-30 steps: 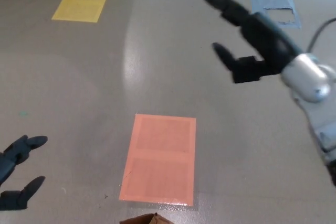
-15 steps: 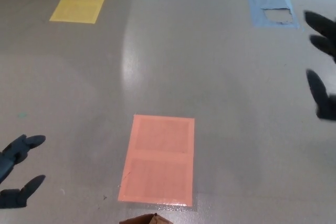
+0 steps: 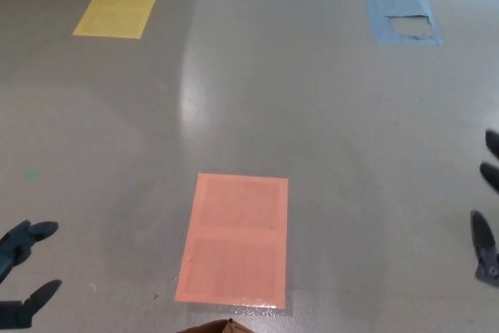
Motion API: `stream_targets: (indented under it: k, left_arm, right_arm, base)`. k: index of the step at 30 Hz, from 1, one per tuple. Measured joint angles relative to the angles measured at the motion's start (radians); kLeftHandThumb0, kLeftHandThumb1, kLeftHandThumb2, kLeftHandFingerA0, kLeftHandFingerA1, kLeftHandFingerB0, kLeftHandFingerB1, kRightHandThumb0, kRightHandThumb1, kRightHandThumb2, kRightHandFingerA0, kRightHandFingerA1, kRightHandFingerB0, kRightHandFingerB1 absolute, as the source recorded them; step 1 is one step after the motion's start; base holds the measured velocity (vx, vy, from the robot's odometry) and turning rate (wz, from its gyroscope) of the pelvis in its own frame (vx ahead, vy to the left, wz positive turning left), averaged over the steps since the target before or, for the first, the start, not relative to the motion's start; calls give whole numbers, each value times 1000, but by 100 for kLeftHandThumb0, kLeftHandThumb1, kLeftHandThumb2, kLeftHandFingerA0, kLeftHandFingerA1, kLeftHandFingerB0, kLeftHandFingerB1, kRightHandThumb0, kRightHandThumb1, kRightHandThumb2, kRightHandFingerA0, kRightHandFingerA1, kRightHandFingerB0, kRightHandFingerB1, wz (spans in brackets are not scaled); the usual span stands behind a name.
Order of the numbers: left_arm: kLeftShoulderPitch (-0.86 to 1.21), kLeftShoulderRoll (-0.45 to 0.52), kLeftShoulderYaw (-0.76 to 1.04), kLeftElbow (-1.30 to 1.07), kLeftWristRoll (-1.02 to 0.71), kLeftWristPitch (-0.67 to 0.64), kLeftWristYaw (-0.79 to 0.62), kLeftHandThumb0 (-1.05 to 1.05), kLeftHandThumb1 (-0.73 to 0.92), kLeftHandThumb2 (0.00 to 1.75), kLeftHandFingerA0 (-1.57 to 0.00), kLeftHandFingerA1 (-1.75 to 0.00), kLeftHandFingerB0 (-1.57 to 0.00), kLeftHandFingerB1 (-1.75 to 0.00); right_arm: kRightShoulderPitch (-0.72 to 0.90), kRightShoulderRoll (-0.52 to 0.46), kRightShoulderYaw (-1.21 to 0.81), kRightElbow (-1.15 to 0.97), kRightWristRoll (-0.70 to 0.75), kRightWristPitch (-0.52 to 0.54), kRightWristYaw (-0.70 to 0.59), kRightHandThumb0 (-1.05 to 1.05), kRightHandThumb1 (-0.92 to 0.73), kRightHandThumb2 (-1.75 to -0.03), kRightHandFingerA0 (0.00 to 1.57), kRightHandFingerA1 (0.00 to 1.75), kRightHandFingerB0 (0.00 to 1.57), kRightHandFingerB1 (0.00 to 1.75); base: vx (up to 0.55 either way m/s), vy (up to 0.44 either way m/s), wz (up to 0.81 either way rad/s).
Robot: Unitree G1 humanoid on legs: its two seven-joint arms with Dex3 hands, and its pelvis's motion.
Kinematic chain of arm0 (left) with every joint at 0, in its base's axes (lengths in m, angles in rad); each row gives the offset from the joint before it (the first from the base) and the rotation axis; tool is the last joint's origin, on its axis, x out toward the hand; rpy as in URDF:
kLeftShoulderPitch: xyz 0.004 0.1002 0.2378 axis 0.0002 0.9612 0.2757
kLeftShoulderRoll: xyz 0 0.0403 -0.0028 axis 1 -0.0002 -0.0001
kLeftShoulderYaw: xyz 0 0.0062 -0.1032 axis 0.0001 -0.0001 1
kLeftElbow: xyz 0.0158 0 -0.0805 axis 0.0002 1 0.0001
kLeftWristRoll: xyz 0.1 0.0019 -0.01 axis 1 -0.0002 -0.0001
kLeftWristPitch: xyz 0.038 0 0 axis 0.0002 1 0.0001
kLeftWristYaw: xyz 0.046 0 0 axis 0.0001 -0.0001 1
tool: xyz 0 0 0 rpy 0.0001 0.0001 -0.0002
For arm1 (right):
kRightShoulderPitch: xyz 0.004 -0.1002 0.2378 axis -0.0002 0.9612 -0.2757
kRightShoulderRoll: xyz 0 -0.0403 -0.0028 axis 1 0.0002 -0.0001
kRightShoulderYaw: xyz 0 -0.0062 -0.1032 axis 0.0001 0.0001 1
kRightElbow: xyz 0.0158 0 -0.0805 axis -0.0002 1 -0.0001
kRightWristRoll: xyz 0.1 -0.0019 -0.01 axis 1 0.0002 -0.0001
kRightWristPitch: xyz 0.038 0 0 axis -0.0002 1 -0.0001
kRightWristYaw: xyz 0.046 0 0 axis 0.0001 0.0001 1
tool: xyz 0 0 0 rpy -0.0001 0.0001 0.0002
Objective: An air pump is kept on top of a storage box on the floor and the robot uses its right hand to press down on the handle of the pump to compress it
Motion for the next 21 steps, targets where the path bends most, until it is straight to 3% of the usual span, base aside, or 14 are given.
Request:
stream_targets:
  k: [3, 4, 5, 8, 9, 11, 13, 21]
  left_arm:
    - [1, 0, 0, 2, 0, 0, 0, -62, 61, 93, 0, -41, -1, -38]
    - [2, 0, 0, 2, 0, 0, 0, -62, 61, 93, -3, -43, 0, -39]
    - [2, 0, 0, 2, 0, 0, 0, -56, 85, 66, -12, -30, -10, -27]
    - [3, -2, 0, 2, 0, 0, 0, -56, 85, 65, -12, -29, -11, -27]
    - [3, -2, 0, 3, 0, 0, 0, -32, 63, 112, 0, -49, 0, -48]
    - [0, -3, 0, 8, 0, 0, 0, -32, 63, 112, 0, -49, 0, -48]
    - [-3, -3, 0, 22, 0, 0, 1, -32, 63, 112, 0, -49, 0, -48]
    - [-10, -1, 4, 103, 0, -1, 3, -32, 63, 112, 0, -49, 0, -48]
  right_arm:
    - [-24, -8, 4, 107, -3, -1, -11, -70, -66, -96, 1, 40, 8, 37]
    - [-30, -12, 5, 139, -4, -1, -14, -65, -65, -97, 2, 42, 3, 37]
    - [-36, -15, 6, 168, -5, -1, -17, -64, -65, -96, 2, 42, 1, 36]
    - [-56, -30, 10, 278, -9, -4, -25, -66, -65, -97, 3, 43, 0, 33]
    - [-63, -35, 11, 311, -9, -6, -26, -69, -66, -99, 3, 43, 1, 33]
    - [-78, -50, 14, 379, -10, -8, -27, -73, -67, -99, 0, 40, 8, 31]
    - [-95, -65, 16, 442, -11, -11, -27, -69, -67, -99, 4, 43, 3, 32]
    - [-176, -144, 34, 705, -7, -18, -31, -72, -70, -102, 0, 33, 9, 29]
  base:
    - [0, 0, 0]
    - [0, 0, 0]
    - [0, 0, 0]
    - [0, 0, 0]
    - [0, 0, 0]
    - [0, 0, 0]
    - [0, 0, 0]
    - [0, 0, 0]
